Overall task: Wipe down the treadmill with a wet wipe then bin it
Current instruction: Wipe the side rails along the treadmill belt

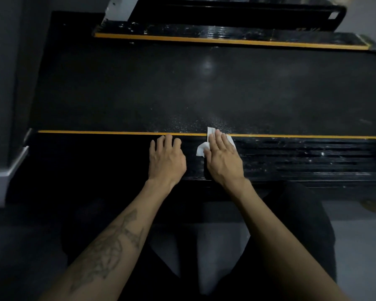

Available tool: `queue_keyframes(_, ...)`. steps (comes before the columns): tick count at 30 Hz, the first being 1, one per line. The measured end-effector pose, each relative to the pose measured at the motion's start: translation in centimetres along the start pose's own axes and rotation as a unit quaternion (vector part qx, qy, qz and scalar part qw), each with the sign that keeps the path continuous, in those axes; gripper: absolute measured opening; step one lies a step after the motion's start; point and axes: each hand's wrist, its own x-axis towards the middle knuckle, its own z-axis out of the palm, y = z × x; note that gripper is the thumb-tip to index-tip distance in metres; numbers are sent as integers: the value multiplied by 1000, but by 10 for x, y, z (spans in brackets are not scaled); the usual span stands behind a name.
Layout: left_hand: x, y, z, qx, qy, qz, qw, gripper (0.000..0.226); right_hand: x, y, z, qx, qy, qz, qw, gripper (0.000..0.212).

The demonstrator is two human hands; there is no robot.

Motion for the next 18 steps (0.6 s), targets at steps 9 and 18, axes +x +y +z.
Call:
queue_keyframes(9, -5, 8, 11, -26, 9, 4, 1000, 44, 9, 15, 0, 11, -21, -33, 999, 55)
queue_keyframes(18, -7, 35, 14, -8, -21, -52, 998, 52, 4, 7, 2, 12, -43, -50, 998, 74)
